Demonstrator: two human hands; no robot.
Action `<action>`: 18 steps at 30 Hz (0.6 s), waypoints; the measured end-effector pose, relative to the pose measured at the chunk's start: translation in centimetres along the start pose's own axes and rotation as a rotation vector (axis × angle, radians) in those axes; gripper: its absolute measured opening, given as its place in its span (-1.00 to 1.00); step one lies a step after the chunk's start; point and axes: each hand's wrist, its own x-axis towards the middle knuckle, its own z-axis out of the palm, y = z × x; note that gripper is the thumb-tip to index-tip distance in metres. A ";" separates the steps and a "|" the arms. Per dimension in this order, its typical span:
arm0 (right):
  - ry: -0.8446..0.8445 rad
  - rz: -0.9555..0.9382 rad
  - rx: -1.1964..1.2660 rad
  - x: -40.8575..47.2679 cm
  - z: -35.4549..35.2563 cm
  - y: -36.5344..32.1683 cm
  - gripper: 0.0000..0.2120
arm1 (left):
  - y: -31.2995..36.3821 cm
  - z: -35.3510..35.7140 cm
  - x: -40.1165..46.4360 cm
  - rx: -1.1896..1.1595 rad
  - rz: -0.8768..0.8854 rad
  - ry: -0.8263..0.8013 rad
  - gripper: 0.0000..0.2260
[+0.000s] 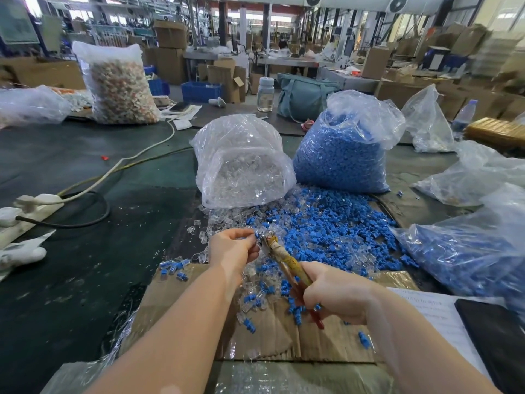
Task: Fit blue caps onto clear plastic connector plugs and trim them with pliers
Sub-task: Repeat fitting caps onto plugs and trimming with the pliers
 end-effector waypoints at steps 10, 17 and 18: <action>0.018 -0.014 0.104 0.1 0.5 0.2 -0.68 | -0.4 -0.1 0.1 -0.042 -0.042 -0.017 -0.89; 0.014 -0.007 0.003 -0.1 0.4 0.2 -0.72 | -0.8 -0.3 0.4 -0.034 -0.061 -0.011 -0.89; 0.018 -0.008 0.000 -0.1 0.4 0.3 -0.73 | -0.8 -0.3 0.4 -0.036 -0.062 -0.010 -0.89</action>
